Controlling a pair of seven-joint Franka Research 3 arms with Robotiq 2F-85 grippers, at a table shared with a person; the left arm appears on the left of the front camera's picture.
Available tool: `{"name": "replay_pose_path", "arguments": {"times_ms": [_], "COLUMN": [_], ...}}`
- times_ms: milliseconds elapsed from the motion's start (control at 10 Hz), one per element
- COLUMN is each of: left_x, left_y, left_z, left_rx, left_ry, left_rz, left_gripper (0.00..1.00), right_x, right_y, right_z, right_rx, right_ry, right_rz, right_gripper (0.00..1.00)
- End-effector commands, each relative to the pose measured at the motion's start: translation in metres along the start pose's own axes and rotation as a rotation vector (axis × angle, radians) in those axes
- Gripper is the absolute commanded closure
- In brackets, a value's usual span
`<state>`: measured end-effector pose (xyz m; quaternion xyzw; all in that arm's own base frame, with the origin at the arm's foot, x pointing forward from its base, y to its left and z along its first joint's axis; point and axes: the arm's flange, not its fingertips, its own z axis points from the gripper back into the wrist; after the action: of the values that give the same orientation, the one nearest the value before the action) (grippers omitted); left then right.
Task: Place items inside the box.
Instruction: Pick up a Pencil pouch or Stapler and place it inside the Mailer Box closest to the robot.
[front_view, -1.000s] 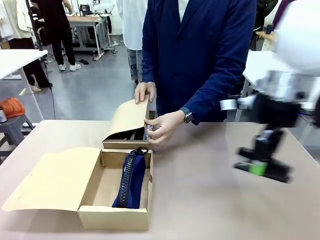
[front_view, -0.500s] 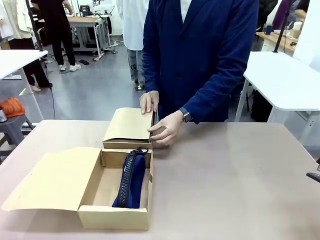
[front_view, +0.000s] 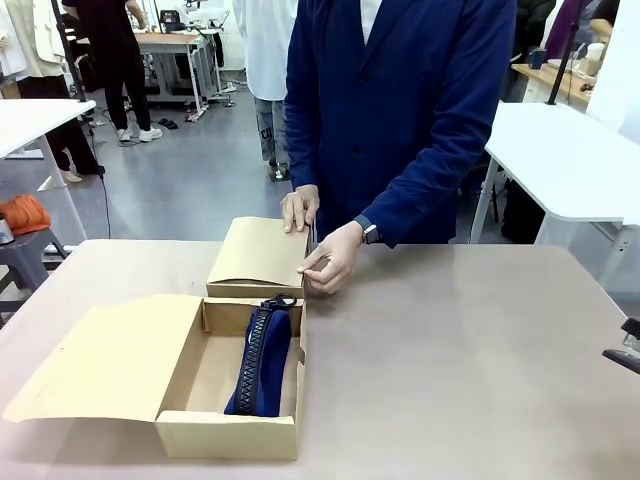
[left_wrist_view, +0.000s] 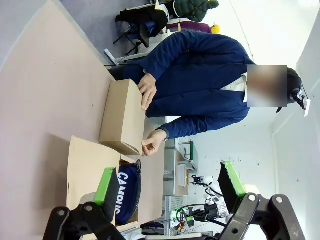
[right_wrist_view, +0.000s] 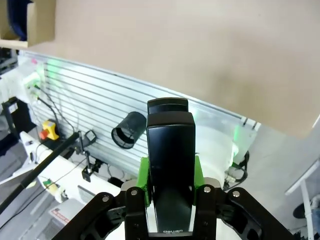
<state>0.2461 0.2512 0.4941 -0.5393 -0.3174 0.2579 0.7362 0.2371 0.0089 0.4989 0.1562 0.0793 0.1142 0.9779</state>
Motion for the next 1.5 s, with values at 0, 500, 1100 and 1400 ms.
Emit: {"name": "replay_pose_path", "arguments": {"times_ms": [0,500,1100,1400], "left_x": [0.000,0.000,0.000,0.000], "left_y": [-0.001,-0.001,-0.001,-0.001], "left_z": [-0.001,-0.001,-0.001,-0.001], "left_rx": [-0.023,-0.023,-0.023,-0.023], "left_ry": [-0.005,-0.005,-0.005,-0.005], "left_rz": [-0.015,-0.015,-0.015,-0.015], "left_gripper": [0.00,0.00,0.00,0.00], "right_x": [0.005,0.068,0.098,0.105], "right_y": [0.002,0.099,0.227,0.248], "right_z": [0.001,-0.012,-0.087,-0.107], "right_rx": [0.015,0.247,0.186,0.157], "right_ry": [-0.026,-0.242,-0.219,-0.175], "right_rz": [-0.067,-0.466,-0.167,-0.060], "right_gripper": [0.63,0.63,0.63,0.63]}}
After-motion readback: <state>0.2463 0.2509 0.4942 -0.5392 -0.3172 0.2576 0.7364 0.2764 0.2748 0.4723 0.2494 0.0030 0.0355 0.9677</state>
